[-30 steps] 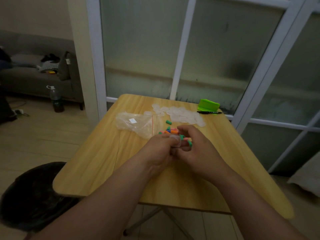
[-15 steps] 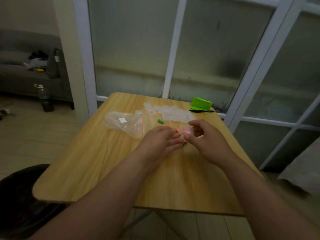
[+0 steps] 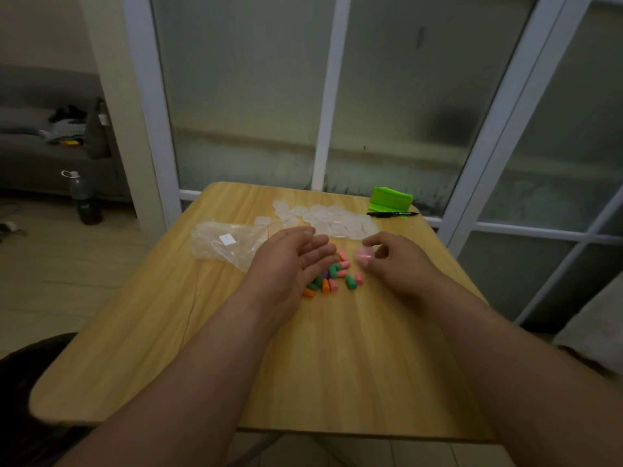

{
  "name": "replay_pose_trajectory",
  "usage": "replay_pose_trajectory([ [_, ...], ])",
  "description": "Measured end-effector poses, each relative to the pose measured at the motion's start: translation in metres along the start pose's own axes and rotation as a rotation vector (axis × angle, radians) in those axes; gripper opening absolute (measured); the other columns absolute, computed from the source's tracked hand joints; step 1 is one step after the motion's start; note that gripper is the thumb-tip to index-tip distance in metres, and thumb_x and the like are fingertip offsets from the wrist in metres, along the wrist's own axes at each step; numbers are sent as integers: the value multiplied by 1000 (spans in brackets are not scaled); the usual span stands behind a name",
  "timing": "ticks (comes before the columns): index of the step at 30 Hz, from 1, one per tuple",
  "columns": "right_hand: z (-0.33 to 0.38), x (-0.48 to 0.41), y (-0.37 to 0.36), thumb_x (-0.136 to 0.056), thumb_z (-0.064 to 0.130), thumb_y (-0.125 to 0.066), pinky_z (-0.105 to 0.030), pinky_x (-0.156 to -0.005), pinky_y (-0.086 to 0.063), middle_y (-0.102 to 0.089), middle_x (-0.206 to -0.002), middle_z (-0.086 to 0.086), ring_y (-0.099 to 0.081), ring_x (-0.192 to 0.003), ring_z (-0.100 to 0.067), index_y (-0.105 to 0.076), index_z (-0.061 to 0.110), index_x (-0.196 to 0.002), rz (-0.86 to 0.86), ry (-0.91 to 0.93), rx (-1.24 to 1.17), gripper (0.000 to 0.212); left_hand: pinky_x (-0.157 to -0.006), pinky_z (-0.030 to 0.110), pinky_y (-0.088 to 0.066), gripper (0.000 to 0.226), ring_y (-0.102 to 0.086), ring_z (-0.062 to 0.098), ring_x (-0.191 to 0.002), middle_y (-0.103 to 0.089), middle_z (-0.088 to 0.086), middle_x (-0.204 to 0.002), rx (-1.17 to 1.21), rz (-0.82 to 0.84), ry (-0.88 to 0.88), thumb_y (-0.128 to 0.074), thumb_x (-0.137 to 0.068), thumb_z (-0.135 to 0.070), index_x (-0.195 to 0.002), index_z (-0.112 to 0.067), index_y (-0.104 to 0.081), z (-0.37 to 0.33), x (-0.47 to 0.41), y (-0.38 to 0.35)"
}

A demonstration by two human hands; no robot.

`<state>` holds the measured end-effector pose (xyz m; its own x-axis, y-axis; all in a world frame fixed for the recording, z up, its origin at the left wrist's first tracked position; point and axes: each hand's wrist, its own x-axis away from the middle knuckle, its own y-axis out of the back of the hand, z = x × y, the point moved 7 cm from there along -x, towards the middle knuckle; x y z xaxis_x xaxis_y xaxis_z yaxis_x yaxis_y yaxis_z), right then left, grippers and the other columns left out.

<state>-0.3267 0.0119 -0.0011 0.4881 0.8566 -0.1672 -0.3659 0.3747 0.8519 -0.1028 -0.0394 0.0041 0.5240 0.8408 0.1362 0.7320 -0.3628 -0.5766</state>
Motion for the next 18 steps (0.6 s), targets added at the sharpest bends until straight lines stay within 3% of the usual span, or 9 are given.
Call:
replay_pose_trajectory([
  [5,-6,3,-5,-94,44,-78,-33,-87,-52,-62,-112,3,-62,-99,-13,-59,32,-144,48,-6,-57,55,-90,42,-63,25,-76,32,-104,-69,25,-122,-16,6,-8,-52,-106,-7,-129,3,-57,0,-6,4],
  [8,-17,-4,5,-98,39,-74,-30,-77,-48,-62,-108,5,-61,-97,-12,-57,26,-143,-44,-91,-159,50,-92,43,-63,24,-76,32,-104,-69,25,-121,-8,9,-11,-53,-106,-7,-128,2,-58,0,-8,6],
  [14,-37,-34,11,-101,19,-66,-30,-84,-42,-66,-122,-7,-60,-106,-21,-55,13,-142,-140,-201,-32,43,-92,43,-63,23,-76,32,-104,-71,24,-120,26,6,-9,-54,-106,-7,-126,1,-60,-4,-13,9],
  [16,-36,-45,8,-98,21,-69,-33,-84,-45,-65,-126,-7,-62,-110,-24,-57,15,-138,-131,-201,12,42,-90,42,-63,23,-76,32,-104,-71,24,-120,31,13,-9,-55,-105,-8,-126,1,-60,-5,-14,9],
  [18,-31,-52,6,-96,29,-72,-36,-80,-48,-64,-115,-3,-61,-102,-23,-58,18,-126,-129,-202,44,34,-91,43,-63,23,-76,32,-106,-71,24,-120,36,17,-8,-56,-105,-8,-126,2,-60,-6,-14,8],
])
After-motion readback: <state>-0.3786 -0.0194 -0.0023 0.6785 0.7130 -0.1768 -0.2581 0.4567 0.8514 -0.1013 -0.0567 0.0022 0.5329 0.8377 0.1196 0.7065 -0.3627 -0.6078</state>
